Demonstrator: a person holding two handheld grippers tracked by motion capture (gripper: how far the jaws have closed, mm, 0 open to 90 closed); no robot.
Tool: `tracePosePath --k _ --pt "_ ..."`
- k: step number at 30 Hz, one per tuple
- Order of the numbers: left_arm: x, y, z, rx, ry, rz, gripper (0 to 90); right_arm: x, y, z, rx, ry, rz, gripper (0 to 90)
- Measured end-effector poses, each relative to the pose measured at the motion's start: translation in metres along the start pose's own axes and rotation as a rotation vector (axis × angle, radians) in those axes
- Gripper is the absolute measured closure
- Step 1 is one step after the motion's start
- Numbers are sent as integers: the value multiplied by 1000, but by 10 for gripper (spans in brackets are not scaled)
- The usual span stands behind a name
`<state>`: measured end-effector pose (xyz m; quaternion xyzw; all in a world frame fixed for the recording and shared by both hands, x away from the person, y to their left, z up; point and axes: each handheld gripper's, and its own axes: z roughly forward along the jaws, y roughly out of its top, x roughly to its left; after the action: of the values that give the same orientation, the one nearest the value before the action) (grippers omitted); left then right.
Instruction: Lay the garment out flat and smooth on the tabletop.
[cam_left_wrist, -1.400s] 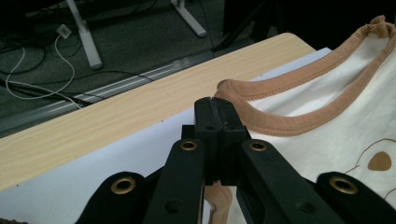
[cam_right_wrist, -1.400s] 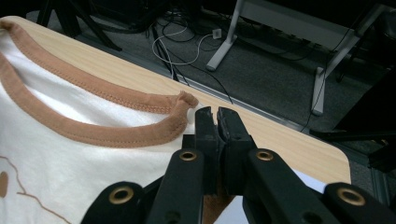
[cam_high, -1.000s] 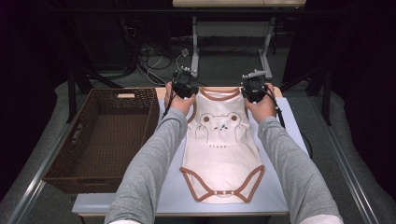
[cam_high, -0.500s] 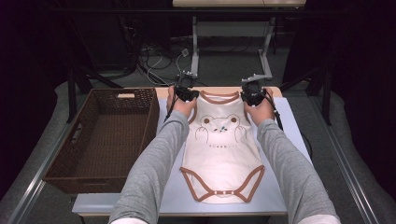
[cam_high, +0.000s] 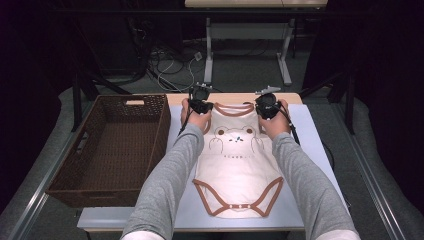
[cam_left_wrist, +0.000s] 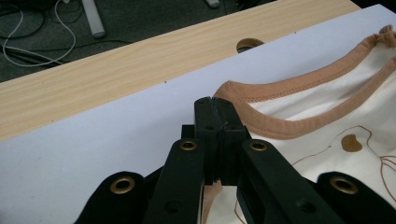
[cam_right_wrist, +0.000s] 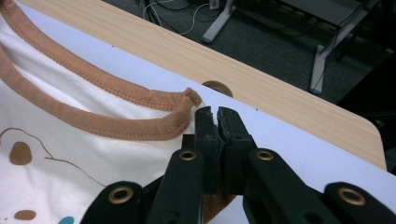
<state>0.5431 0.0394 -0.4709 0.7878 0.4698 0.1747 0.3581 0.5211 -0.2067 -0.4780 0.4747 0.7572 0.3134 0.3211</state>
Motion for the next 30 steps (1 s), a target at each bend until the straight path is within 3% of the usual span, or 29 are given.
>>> tracePosePath --k 9,12,14,17,23,30 --pt "3 -1 10 -28 17 -11 898 -2 2 7 -29 -15 -12 871" --pt "4 -1 12 -46 35 8 883 -2 3 9 -43 -23 -17 858" --pt "5 -3 14 -44 62 12 768 -3 3 12 -76 -49 -20 707" --pt "7 -5 16 -39 80 6 651 -5 0 15 -71 -90 -64 637" --pt "10 -9 14 -37 98 2 527 -8 -1 12 -50 -81 -59 570" --pt "10 -12 11 -35 94 -17 477 -8 -1 9 -26 -62 -33 521"
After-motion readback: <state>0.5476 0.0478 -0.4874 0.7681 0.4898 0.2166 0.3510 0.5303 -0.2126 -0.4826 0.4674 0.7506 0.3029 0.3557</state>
